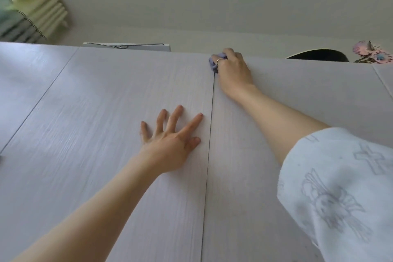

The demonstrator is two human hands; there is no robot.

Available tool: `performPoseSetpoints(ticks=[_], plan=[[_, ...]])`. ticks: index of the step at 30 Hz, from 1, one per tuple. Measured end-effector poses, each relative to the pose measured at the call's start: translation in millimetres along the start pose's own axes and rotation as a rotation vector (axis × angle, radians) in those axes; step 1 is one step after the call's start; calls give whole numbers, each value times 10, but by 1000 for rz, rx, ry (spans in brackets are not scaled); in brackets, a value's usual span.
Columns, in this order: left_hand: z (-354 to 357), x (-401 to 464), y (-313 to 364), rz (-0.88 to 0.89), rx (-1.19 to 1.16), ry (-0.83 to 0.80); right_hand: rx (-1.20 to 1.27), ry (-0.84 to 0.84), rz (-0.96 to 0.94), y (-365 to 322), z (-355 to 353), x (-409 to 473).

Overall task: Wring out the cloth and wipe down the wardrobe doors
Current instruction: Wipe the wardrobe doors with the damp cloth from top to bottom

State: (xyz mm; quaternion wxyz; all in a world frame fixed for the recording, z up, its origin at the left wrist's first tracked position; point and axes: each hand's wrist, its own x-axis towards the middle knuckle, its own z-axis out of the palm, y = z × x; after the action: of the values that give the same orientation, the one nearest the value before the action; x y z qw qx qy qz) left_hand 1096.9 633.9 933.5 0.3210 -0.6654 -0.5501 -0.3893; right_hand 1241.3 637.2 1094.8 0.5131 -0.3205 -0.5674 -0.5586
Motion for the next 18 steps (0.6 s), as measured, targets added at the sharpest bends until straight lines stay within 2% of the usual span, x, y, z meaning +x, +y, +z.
performPoseSetpoints(ticks=[2, 4, 8, 10, 12, 14, 18], plan=[[-9, 1, 14, -4, -4, -10, 1, -9, -47, 203, -84, -42], [-25, -12, 11, -14, 0, -18, -17, 21, 5, 554, -168, -77], [-45, 4, 57, -34, -40, -38, -38, 124, 410, 1356, -424, -321], [-63, 6, 82, -46, -49, -48, -67, 102, 562, 1499, -471, -375], [-80, 3, 115, -57, -71, -55, -33, 104, 622, 1395, -456, -283], [-80, -19, 115, -77, -96, -63, 34, 61, 516, 1105, -338, -139], [-61, -56, 205, -133, -149, -64, 155, -113, 103, 491, -102, -19]])
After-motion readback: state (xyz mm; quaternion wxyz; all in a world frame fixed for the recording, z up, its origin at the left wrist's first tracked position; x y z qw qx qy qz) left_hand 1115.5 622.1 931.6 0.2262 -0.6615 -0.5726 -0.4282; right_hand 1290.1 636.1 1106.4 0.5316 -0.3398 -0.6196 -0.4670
